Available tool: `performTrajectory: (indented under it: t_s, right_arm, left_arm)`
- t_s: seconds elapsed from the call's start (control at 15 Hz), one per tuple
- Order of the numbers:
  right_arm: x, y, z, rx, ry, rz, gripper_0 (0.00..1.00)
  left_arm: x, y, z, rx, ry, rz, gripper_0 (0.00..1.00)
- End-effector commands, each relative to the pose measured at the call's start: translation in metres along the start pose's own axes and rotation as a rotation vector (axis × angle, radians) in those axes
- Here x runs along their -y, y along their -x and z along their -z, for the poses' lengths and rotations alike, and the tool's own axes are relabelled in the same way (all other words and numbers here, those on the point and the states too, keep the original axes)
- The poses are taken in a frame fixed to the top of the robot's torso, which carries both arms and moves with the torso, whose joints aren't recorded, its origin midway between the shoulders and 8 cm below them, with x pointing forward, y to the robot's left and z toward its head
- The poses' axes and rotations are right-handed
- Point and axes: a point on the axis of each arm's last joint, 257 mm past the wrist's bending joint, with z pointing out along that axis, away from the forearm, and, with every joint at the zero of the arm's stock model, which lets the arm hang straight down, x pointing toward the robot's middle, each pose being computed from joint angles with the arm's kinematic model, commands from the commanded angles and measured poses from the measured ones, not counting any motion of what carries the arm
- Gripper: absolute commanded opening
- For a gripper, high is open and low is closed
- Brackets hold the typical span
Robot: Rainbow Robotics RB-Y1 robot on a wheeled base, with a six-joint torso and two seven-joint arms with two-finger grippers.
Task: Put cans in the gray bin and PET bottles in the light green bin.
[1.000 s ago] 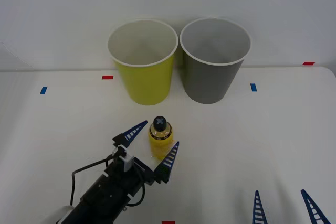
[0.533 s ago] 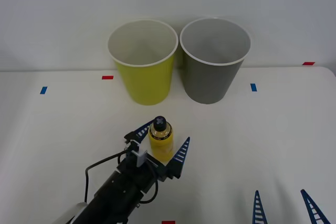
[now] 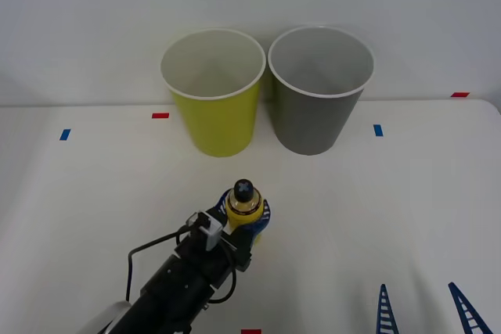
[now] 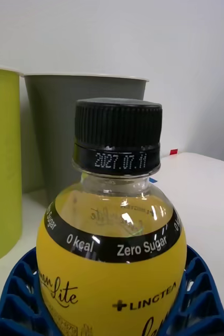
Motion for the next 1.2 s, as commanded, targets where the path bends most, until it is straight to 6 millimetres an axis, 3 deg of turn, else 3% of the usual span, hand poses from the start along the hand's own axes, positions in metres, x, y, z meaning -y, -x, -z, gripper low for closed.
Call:
performTrajectory:
  t_s: [0.07, 0.2, 0.53, 0.87, 1.2]
  right_arm:
    - [0.000, 0.000, 0.000, 0.000, 0.000, 0.000, 0.93]
    - [0.000, 0.000, 0.000, 0.000, 0.000, 0.000, 0.93]
    - [0.000, 0.000, 0.000, 0.000, 0.000, 0.000, 0.93]
    - [0.000, 0.000, 0.000, 0.000, 0.000, 0.000, 0.93]
    - [0.000, 0.000, 0.000, 0.000, 0.000, 0.000, 0.93]
  left_arm:
    - [-0.005, -0.001, -0.006, -0.047, 0.007, -0.031, 0.00]
    - [-0.011, 0.008, -0.013, -0.109, 0.010, -0.053, 0.00]
    - [-0.025, 0.053, -0.018, -0.256, 0.015, -0.099, 0.00]
    - [-0.054, 0.100, -0.004, -0.376, 0.095, -0.104, 0.00]
    - [-0.097, 0.147, 0.005, -0.419, 0.177, -0.066, 0.00]
